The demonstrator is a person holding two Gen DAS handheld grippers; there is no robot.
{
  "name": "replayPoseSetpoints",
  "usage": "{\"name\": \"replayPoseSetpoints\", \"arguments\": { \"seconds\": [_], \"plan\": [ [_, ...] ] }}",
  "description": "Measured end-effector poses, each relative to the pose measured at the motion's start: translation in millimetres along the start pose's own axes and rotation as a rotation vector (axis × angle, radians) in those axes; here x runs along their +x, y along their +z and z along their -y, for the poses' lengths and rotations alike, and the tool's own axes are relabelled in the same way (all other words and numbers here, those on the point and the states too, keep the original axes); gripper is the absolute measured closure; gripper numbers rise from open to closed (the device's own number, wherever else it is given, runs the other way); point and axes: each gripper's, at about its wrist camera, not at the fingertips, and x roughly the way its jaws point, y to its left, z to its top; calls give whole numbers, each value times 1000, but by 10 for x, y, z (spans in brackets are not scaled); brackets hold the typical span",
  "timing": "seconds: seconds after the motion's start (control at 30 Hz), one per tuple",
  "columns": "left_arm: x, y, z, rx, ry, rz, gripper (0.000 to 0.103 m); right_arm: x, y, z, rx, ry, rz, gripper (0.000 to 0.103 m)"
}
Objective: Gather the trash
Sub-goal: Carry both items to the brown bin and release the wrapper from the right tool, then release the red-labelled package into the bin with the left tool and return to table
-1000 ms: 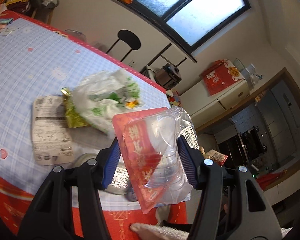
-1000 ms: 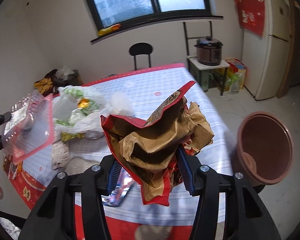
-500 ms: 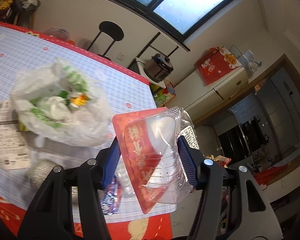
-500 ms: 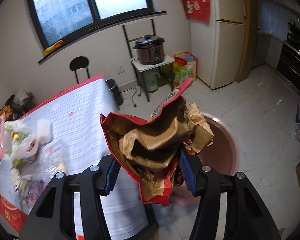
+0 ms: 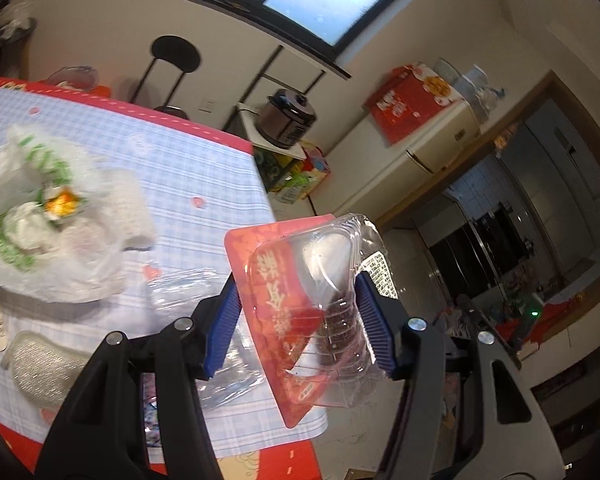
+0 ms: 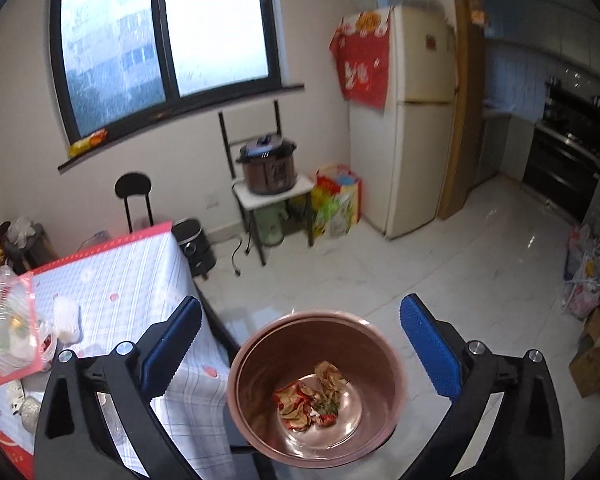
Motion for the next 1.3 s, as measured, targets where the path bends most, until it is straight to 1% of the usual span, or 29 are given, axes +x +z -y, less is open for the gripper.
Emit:
{"name": "replayPoseSetpoints", "arguments": {
  "seconds": [0.03,0.17,0.33,0.4,0.53,0.57,0.6,0.63,0.67,0.7,0.8,0.83,0.87,0.93,1.07,1.1,1.23,1.3],
  "plan": [
    [84,4,85,15,-12,-8,45,-107,5,37,4,-5,18,5],
    [410,8,397,65,-49,-42,44,-392,-58,201,9,-25,45,5],
    [948,-21,869,131,-98,-107,44,-637,-187,511,36,-90,35,5],
    [1191,-70,1121,165,-129,-136,44,-706,-242,622,57,-115,35,5],
    [1554,-110,1555,223,-181,-160,43,-838,-360,844,102,-173,32,5],
    [1664,-111,1692,237,-206,-160,44,-862,-391,881,113,-185,31,5],
    [1723,-101,1759,241,-222,-159,38,-875,-406,923,122,-194,31,5],
    [1804,-87,1857,240,-244,-159,23,-890,-430,965,135,-203,30,5],
    [1847,-76,1923,235,-253,-155,18,-908,-454,985,142,-209,30,5],
    [1869,-57,1972,233,-263,-146,17,-917,-471,1004,149,-211,28,5],
    [1838,0,2099,257,-279,-125,15,-932,-501,987,150,-205,28,5],
    [1778,14,2109,272,-283,-110,12,-945,-511,981,148,-203,29,5],
    [1733,29,2115,281,-282,-99,9,-948,-503,967,147,-200,31,5],
    [1625,61,2065,296,-261,-70,8,-955,-476,949,147,-196,36,5],
    [1304,198,1776,287,-187,-20,8,-989,-394,877,139,-185,59,5],
    [1207,237,1705,286,-166,-2,6,-1000,-353,864,134,-178,68,5],
    [735,365,1367,283,-61,87,6,-1000,-223,723,108,-142,96,5],
    [410,427,1137,278,15,150,6,-977,-162,625,97,-117,109,5]
  ]
}}
